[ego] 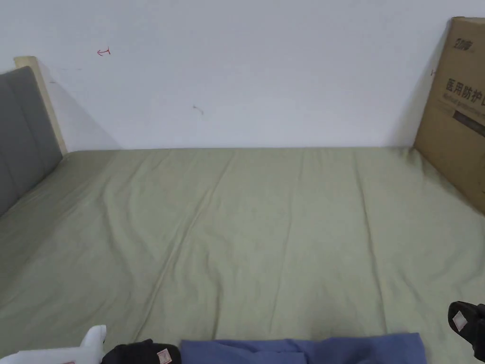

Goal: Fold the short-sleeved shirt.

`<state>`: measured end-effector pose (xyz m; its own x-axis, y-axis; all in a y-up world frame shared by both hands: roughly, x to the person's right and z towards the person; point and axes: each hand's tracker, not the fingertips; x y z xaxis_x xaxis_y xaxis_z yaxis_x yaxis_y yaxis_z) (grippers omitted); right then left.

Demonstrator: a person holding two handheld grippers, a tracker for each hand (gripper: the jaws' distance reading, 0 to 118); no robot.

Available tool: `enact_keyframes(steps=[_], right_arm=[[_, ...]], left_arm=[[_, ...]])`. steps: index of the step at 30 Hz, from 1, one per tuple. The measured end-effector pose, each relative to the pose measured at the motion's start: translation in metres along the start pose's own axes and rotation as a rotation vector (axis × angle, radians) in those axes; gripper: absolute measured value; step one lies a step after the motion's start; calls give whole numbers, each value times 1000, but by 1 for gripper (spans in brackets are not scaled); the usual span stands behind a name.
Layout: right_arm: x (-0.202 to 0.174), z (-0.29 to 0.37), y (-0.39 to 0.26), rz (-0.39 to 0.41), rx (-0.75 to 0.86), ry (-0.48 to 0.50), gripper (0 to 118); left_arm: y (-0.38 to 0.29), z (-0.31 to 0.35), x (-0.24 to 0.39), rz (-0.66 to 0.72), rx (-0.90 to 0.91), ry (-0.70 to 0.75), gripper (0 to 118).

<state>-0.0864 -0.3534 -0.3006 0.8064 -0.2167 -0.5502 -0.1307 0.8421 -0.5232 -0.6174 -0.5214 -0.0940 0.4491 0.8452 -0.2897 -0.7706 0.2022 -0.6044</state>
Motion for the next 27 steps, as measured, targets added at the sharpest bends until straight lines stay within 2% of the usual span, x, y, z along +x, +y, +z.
enact_keyframes(steps=[3, 5, 7, 9, 10, 11, 12, 13, 14, 15, 16, 17, 18, 19, 21, 22, 23, 25, 27], right_arm=[[-8, -6, 0, 2, -20, -8, 0], [-11, -9, 1, 2, -39, -7, 0], [-15, -13, 1, 9, -51, -9, 0], [-19, -16, 3, 21, -62, -16, 0], [-21, -17, 3, 25, -65, -19, 0], [-22, -18, 3, 28, -68, -20, 0], [-24, -19, 4, 30, -70, -19, 0], [-26, -19, 4, 32, -71, -18, 0], [-27, -19, 4, 32, -71, -15, 0], [-28, -19, 4, 32, -71, -10, 0], [-29, -19, 4, 31, -72, -4, 0], [-30, -20, 4, 31, -74, 1, 0], [-30, -20, 4, 33, -76, 5, 0], [-31, -20, 4, 37, -77, 8, 0], [-33, -19, 4, 50, -72, 19, 0], [-34, -17, 4, 56, -64, 26, 0], [-35, -16, 3, 58, -61, 32, 0], [-35, -14, 0, 58, -57, 54, 0], [-35, -14, -5, 49, -61, 72, 0]], left_arm=[[-7, -47, -29, 102, -95, -95, 118], [-14, -70, -40, 187, -160, -236, 118], [-12, -94, -27, 141, -135, -371, 118], [-18, -120, -21, 157, -183, -391, 118], [-17, -127, -18, 105, -190, -353, 117], [-16, -129, -16, 59, -177, -325, 110], [-16, -125, -18, 44, -148, -346, 87], [-20, -118, -26, 48, -127, -320, 14], [-21, -113, -37, 68, -104, -240, 10], [-23, -113, -53, 93, -100, -54, 10], [-28, -107, -62, 184, -105, -225, 10], [-21, -102, -51, 209, -72, -283, 11], [-19, -95, -43, 135, -84, -94, 11], [-18, -86, -30, 63, -65, -7, 11], [-21, -61, 9, -38, -11, 59, 11], [-20, -44, 27, -84, 11, 149, 11], [-21, -28, 47, -163, 33, 279, 11], [-28, 4, 92, -424, 117, 612, 11], [-34, 14, 119, -537, 148, 774, 11]])
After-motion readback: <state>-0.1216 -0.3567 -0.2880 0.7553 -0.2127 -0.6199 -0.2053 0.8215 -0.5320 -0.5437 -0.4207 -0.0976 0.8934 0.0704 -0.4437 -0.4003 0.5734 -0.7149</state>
